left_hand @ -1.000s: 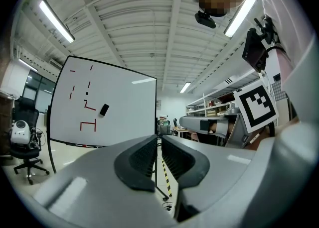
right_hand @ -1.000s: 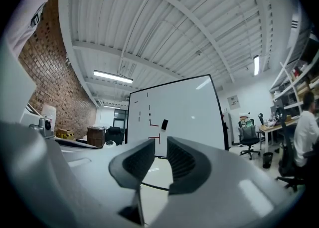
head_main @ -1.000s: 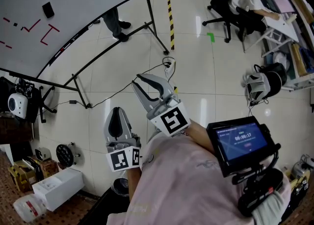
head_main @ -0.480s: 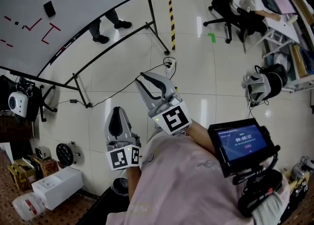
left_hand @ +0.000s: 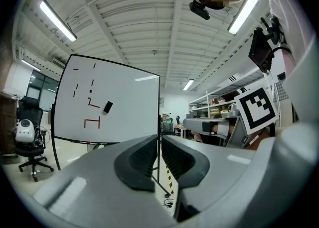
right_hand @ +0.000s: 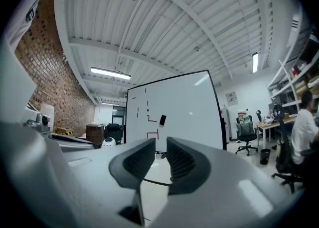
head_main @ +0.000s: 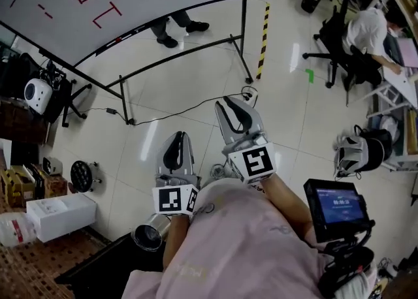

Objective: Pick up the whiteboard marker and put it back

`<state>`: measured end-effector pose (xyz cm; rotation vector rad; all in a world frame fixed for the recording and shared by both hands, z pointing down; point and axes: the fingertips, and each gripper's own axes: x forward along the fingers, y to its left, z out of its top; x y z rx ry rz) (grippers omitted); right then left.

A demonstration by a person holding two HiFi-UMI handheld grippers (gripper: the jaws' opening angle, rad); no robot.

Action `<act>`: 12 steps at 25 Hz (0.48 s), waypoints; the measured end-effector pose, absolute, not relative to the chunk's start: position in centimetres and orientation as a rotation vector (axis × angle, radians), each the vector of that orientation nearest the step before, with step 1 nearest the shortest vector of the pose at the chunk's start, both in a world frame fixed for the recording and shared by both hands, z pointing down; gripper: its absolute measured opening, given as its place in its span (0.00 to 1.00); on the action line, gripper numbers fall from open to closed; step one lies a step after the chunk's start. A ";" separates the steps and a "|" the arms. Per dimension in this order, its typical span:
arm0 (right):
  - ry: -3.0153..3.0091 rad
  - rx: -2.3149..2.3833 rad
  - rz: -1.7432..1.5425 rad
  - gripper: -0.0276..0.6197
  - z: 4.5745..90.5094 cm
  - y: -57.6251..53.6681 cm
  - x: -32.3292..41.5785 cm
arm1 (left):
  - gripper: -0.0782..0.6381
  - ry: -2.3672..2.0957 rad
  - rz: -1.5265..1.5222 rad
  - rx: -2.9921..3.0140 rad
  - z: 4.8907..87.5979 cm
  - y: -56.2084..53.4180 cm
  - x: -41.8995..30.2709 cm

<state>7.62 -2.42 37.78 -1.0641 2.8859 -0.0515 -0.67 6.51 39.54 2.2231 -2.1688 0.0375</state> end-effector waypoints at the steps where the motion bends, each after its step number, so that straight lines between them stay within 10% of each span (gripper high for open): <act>1: 2.894 -1.058 -0.043 0.14 38.0 -2.4 7.8 | 0.14 -2.177 0.037 2.216 39.6 6.7 -0.6; 12: 3.007 -1.146 0.004 0.11 39.5 -2.4 6.3 | 0.14 -2.236 0.002 2.145 39.4 7.8 -2.5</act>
